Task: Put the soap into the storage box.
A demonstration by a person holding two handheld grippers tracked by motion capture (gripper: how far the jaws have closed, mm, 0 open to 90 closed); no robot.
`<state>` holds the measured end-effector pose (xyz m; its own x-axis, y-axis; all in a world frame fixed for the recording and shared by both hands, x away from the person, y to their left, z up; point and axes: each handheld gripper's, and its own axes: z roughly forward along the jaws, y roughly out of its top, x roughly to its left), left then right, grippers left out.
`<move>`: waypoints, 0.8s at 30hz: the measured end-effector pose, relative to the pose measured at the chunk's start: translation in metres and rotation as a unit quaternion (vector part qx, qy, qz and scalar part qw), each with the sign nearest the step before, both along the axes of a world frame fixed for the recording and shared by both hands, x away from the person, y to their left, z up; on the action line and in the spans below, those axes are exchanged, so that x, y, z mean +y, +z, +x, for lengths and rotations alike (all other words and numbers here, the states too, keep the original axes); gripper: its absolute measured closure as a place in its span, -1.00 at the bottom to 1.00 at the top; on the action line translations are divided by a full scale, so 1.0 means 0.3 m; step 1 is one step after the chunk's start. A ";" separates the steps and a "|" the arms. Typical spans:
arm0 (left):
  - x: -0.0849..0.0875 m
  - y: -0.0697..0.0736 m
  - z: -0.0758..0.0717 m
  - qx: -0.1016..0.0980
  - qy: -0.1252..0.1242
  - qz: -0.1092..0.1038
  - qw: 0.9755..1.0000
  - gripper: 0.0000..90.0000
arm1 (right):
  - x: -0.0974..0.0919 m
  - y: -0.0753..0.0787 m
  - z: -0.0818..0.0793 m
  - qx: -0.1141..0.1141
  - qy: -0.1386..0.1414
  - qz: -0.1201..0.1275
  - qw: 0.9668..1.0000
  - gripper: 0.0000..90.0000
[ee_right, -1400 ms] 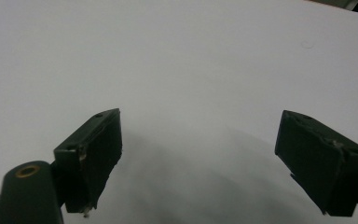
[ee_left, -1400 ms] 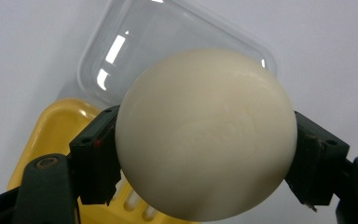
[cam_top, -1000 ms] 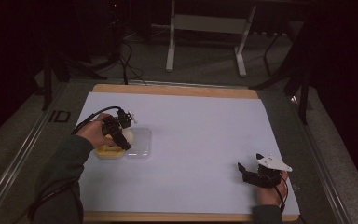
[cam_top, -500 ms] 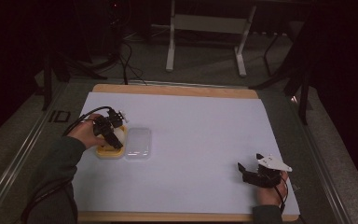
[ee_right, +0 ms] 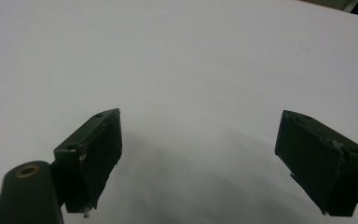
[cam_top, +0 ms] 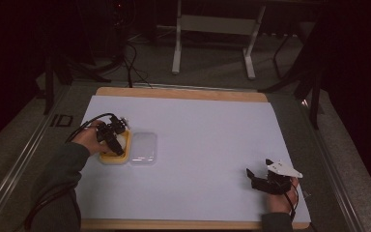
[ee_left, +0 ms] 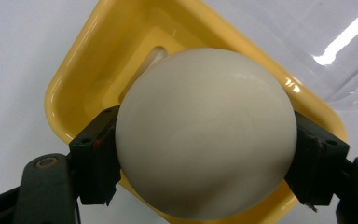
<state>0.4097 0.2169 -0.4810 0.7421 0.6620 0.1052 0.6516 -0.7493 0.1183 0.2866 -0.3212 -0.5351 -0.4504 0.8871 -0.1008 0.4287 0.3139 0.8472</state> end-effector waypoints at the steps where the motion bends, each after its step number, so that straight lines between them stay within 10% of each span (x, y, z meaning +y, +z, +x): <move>1: 0.001 -0.004 0.001 0.000 0.002 0.001 1.000 -0.47 | 0.000 0.000 0.000 0.000 0.000 0.000 1.000 -0.67; 11: 0.023 -0.035 0.010 -0.008 0.008 -0.014 1.000 -0.49 | 0.000 0.000 -0.001 -0.001 0.001 -0.001 1.000 -0.67; 24: 0.058 0.040 -0.019 -0.042 0.002 -0.019 0.999 -0.93 | -0.001 0.000 -0.002 -0.005 0.002 -0.001 1.000 -0.67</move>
<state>0.4040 0.2344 -0.4689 0.7290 0.6700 0.1405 0.6416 -0.7402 0.2011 0.2860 -0.3215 -0.5350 -0.4531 0.8850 -0.1075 0.4194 0.3180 0.8503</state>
